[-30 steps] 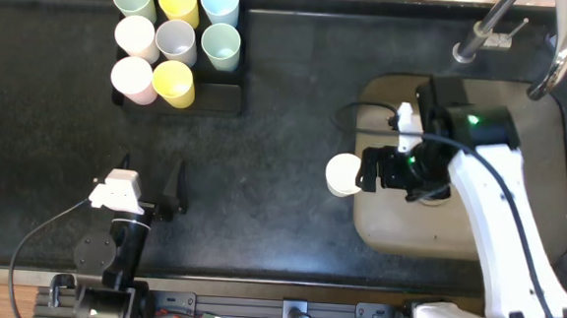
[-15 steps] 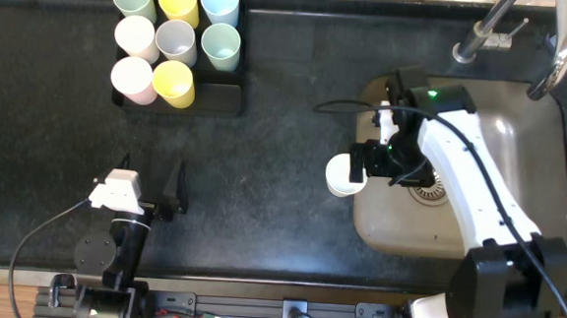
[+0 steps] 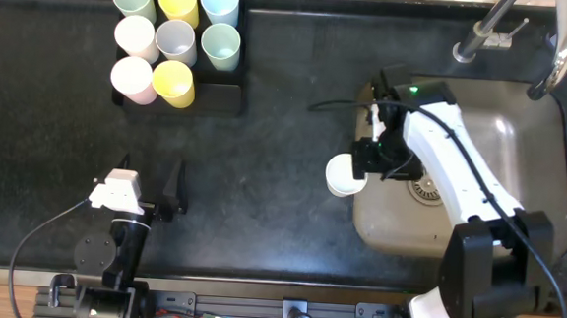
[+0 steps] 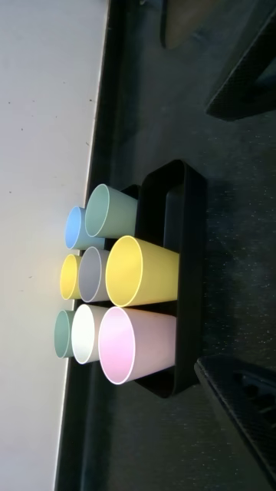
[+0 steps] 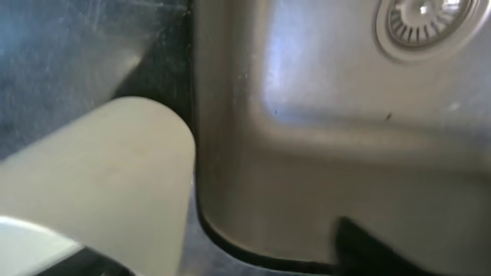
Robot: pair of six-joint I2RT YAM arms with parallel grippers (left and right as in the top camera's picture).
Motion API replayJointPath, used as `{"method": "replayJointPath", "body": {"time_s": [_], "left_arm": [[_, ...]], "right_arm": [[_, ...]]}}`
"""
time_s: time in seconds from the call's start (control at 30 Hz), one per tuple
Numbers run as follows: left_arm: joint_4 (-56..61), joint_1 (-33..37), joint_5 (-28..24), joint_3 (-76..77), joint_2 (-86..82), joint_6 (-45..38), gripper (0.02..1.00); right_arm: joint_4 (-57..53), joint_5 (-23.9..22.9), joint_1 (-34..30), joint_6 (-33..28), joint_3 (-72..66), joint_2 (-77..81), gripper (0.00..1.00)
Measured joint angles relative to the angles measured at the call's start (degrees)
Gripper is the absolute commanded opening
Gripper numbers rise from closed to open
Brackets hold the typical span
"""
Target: Store Cups
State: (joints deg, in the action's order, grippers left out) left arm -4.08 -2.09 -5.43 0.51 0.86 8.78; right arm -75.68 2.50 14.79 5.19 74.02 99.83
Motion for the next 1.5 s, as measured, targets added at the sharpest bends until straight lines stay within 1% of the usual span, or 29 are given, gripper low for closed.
{"method": "replayJointPath", "body": {"time_s": [0.1, 0.13, 0.17, 0.2, 0.3, 0.4, 0.47, 0.67, 0.8, 0.87, 1.0, 1.1, 1.27, 1.5], "left_arm": [[0.00, 0.00, 0.00, 0.00, 0.00, 0.00, 0.998], [0.00, 0.00, 0.00, 0.00, 0.00, 0.00, 0.998], [0.00, 0.00, 0.00, 0.00, 0.00, 0.00, 1.000], [0.00, 0.00, 0.00, 0.00, 0.00, -0.02, 1.000], [0.00, 0.00, 0.00, 0.00, 0.00, 0.00, 1.000], [0.02, 0.00, 0.00, 0.00, 0.00, 0.00, 1.000], [0.02, 0.00, 0.00, 0.00, 0.00, 0.00, 1.000], [0.00, 0.00, 0.00, 0.00, 0.00, 0.00, 1.000], [0.00, 0.00, 0.00, 0.00, 0.00, 0.00, 1.000], [0.00, 0.00, 0.00, 0.00, 0.00, 0.00, 1.000], [0.00, 0.00, -0.02, 0.00, 0.00, 0.00, 1.000], [0.00, 0.00, 0.00, 0.00, 0.00, 0.00, 1.000], [0.00, 0.00, -0.02, 0.00, 0.00, 0.00, 0.998], [0.00, 0.00, 0.00, 0.00, 0.00, 0.00, 1.000]], "right_arm": [[0.20, -0.02, 0.59, 0.55, 0.00, 0.00, 0.093], [0.22, -0.07, 0.59, 0.76, 0.00, 0.00, 0.042], [0.15, 0.04, 0.63, 0.94, 0.04, 0.00, 0.045], [-0.26, 1.38, 0.66, 1.11, 0.66, -0.02, 0.042], [-0.50, 0.85, 1.49, 1.62, 3.10, -0.02, 0.042], [-3.02, 0.68, 2.40, 1.90, 9.25, -0.02, 0.045], [-5.68, 0.70, 3.02, 2.38, 16.59, -0.02, 0.042], [-12.68, 0.59, 5.73, 5.88, 44.52, 0.13, 0.047], [-15.30, 0.59, 10.60, 8.46, 59.76, 2.84, 0.042], [-15.32, 0.74, 13.46, 9.49, 64.43, 5.49, 0.045], [-13.84, 1.77, 18.16, 10.43, 67.43, 12.70, 0.042], [-13.00, 3.19, 20.15, 10.86, 67.38, 18.62, 0.042], [-12.00, 4.44, 21.68, 11.21, 67.17, 25.59, 0.045], [-10.78, 4.76, 23.82, 11.30, 67.17, 28.46, 0.045]]}}
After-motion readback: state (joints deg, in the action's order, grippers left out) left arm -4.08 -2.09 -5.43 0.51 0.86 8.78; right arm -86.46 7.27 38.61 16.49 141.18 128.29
